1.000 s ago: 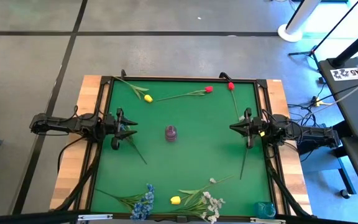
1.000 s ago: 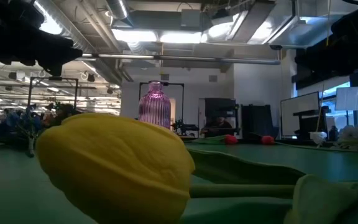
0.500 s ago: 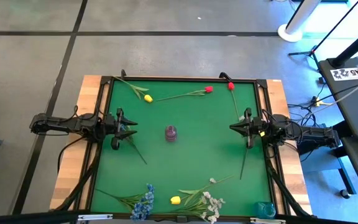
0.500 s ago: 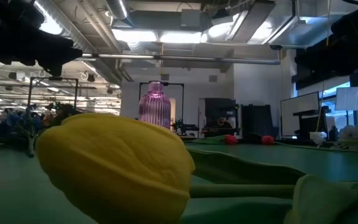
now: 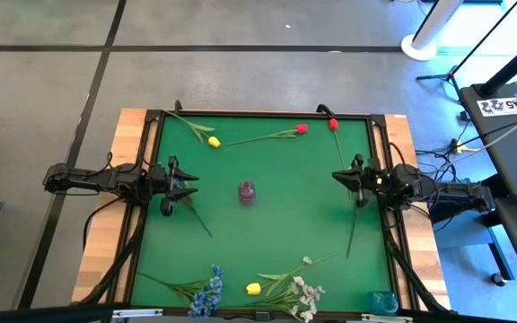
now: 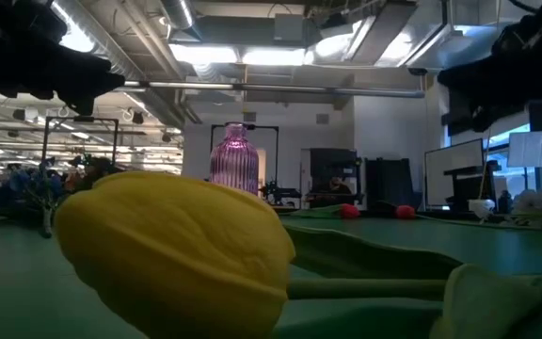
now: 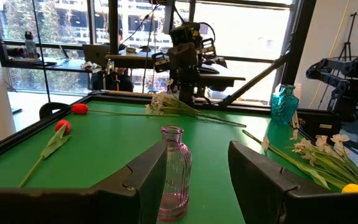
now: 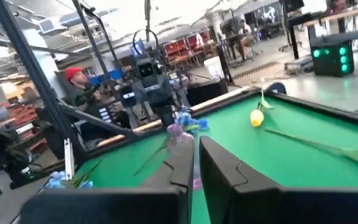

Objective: Sort flowers into vase by color
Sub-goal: Put the red tulip into the purple vase

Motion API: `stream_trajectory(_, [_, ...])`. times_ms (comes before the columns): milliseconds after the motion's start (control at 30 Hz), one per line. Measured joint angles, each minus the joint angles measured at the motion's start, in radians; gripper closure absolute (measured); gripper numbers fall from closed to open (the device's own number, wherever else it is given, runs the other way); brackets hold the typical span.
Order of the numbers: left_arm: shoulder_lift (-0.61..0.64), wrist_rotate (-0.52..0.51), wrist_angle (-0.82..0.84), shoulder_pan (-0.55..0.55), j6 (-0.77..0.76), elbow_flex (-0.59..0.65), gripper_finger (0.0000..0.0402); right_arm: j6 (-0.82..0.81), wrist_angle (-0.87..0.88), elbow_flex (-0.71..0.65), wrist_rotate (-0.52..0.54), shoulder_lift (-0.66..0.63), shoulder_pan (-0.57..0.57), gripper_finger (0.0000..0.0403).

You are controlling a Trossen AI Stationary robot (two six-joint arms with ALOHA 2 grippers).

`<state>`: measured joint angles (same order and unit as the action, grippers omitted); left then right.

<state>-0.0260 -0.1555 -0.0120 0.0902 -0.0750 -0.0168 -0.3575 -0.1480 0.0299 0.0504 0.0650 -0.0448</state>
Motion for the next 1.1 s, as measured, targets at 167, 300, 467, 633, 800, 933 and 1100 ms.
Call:
stream_trajectory(167, [0.000,-0.001,0.000,0.000,0.000,0.000,0.0234,-0.028,-0.158,0.001,0.100,0.179,0.043,0.0375])
stream_trajectory(300, [0.000,0.000,0.000,0.000,0.000,0.000,0.0234,-0.027,-0.212,0.054,0.308,0.405,0.086,0.0375])
stream_trajectory(467, [0.000,0.000,0.000,0.000,0.000,0.000,0.0234,-0.033,-0.099,0.213,0.455,0.688,0.049,0.0375])
stream_trajectory(633, [0.000,0.000,0.000,0.000,0.000,0.000,0.0234,-0.107,0.293,0.490,0.443,0.939,-0.090,0.0375])
stream_trajectory(800, [0.000,0.000,0.000,0.000,0.000,0.000,0.0234,-0.118,0.687,0.738,0.376,1.179,-0.289,0.0363])
stream_trajectory(933, [0.000,0.000,0.000,0.000,0.000,0.000,0.0234,-0.117,0.826,0.823,0.349,1.324,-0.421,0.0318])
stream_trajectory(1100, [0.000,0.000,0.000,0.000,0.000,0.000,0.0234,-0.118,0.844,0.813,0.336,1.433,-0.543,0.0238])
